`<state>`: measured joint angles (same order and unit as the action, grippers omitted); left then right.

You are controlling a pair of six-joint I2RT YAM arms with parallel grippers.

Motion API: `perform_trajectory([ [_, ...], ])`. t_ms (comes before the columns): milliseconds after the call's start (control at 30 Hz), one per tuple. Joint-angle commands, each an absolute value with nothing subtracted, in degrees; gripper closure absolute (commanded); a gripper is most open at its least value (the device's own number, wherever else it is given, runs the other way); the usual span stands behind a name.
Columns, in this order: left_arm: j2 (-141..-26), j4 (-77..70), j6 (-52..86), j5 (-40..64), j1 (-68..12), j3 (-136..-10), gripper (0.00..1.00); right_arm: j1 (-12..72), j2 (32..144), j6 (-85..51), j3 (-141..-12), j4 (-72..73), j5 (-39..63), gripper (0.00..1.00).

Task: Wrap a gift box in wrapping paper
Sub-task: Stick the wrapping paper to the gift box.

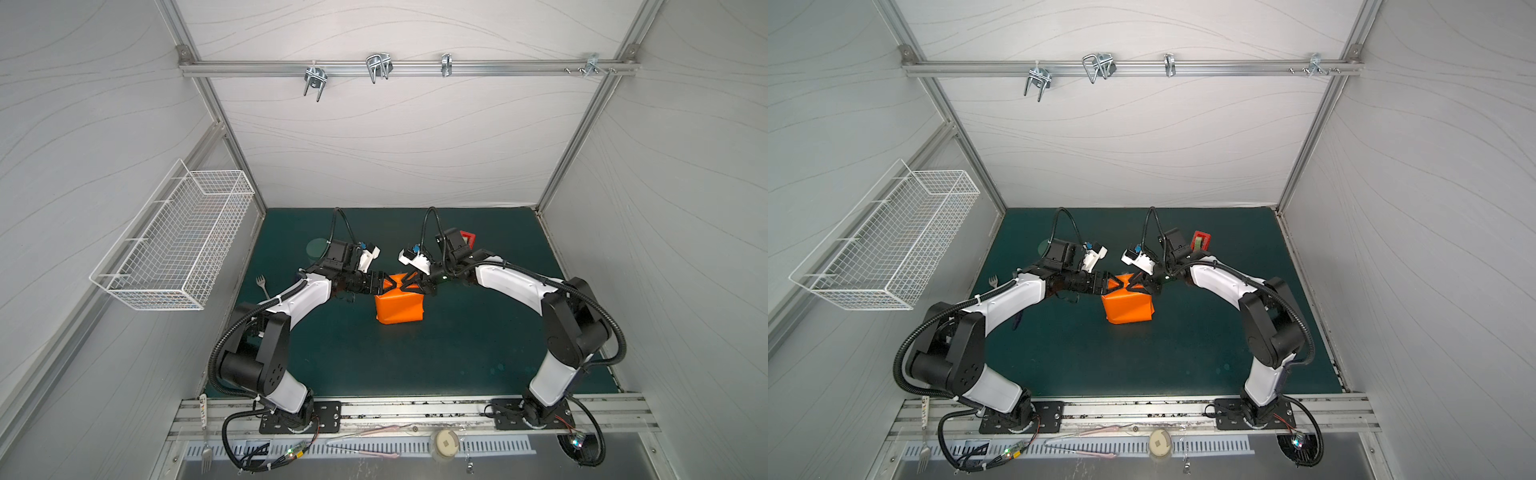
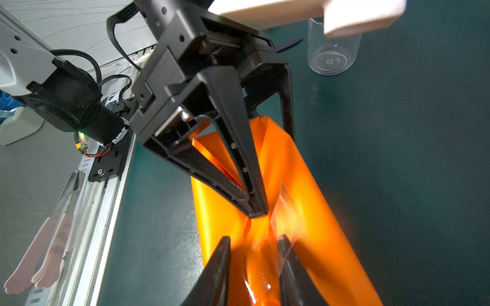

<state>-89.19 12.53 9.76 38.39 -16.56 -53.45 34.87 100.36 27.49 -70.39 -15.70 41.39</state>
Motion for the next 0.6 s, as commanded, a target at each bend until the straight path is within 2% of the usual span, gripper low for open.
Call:
perform_trajectory([
  [0,-91.8,15.6,8.7,36.1,-16.9,-53.7,0.18,34.8,102.8,29.2,-71.3,-20.8,39.4,0.65],
  [500,-91.8,15.6,8.8,36.5,-16.8,-53.3,0.19,34.0,105.8,30.6,-76.0,-23.3,39.7,0.52],
  [567,-91.7,15.7,8.8,36.6,-16.8,-53.3,0.19,33.9,106.0,30.8,-76.1,-23.4,39.3,0.46],
])
